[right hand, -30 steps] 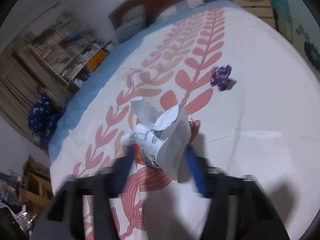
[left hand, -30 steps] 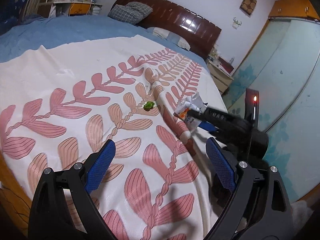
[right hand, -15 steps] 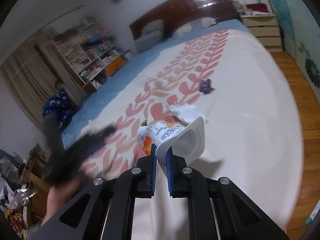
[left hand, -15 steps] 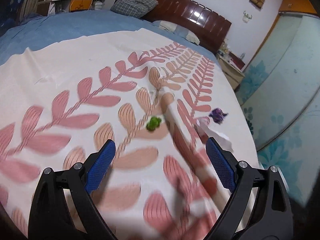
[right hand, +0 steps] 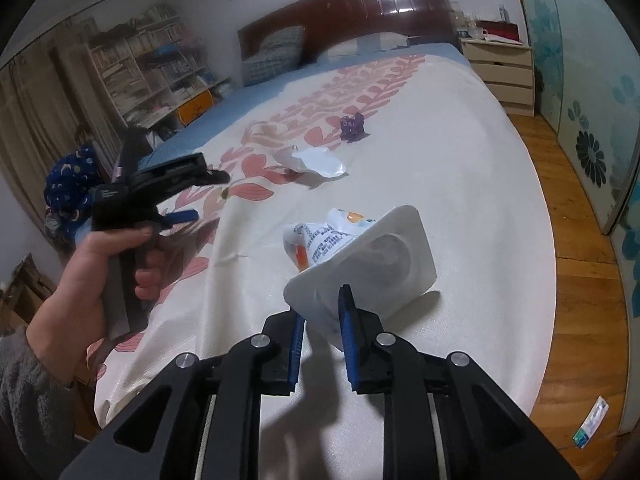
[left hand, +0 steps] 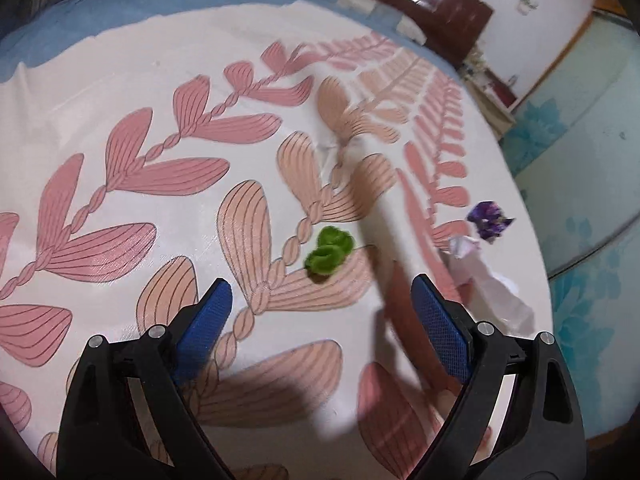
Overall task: Collect trash
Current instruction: 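Grasp the white paper wrapper with the right tool while the left tool grasps the green item, then carry both items to the red wastebasket and open both tools over it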
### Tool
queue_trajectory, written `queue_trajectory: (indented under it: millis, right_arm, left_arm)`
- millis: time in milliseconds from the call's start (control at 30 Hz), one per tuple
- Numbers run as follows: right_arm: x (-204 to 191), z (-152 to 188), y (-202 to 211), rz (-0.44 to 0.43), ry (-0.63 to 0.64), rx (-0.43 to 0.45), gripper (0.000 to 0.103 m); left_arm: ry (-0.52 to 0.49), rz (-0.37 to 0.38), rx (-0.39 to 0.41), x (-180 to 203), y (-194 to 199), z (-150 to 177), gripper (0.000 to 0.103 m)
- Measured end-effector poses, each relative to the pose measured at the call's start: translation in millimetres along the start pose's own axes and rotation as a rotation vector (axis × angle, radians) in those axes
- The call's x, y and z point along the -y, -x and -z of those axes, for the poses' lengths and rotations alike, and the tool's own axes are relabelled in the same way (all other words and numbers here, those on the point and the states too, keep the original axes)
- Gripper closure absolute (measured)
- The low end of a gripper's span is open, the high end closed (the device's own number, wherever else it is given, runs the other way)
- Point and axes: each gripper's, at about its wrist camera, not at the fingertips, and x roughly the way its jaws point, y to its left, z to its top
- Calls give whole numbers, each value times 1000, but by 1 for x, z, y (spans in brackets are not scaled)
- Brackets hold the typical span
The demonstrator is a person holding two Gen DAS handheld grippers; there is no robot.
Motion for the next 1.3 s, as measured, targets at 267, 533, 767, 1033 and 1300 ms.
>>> queue_trajectory:
  millis: [267,533,767,1033,1300]
  right_arm:
    - [-6,-3,2,19,6,26,79]
    - [-6,-6,3,15,7,30,88]
    - [-9,-12,28,0,5,75,95]
    - [-14,-16,110,-52,16,161,95]
    - [55,0,250,7,22,219,95]
  left_arm:
    - [-42,-37,19,7,-16,-13,38]
    - [-74,-7,-8,9,-14,-7,92]
    - [-90,4,88,18,50,21,92]
    - [-143,109,200,64,160,93,92]
    - [-366,317,217,192,240,178,92]
